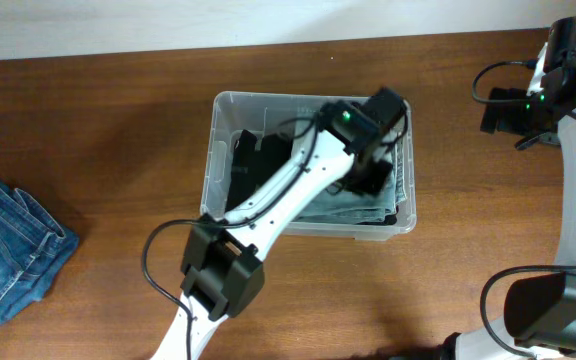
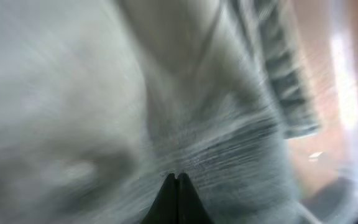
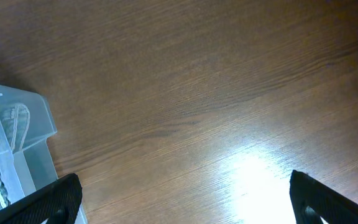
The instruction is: Pack container
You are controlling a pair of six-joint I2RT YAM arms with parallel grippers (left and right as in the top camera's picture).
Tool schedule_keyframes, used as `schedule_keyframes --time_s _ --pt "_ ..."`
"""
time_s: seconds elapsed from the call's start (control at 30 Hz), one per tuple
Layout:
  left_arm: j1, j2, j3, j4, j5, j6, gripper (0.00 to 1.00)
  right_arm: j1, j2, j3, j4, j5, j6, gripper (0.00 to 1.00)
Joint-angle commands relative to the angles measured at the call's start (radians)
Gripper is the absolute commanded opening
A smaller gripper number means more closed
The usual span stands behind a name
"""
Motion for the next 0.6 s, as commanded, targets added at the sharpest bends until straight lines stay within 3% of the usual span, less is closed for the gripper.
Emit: schedule_keyframes --time_s 0.0,0.37,0.57 --pt "0.081 -0.095 0.113 -0.029 -0.013 -0.006 0.01 -0.003 -0.004 0.008 0.000 0.009 0.007 0.99" --pt "0.478 -0.327 0.199 -0.325 -0.414 -0.089 0.01 -0.003 -0.004 0.008 0.000 0.009 0.007 0.99" --pt "0.784 -0.365 0.189 -0.356 -0.430 -0.119 0.01 -0.003 -0.004 0.008 0.000 0.009 0.007 0.99"
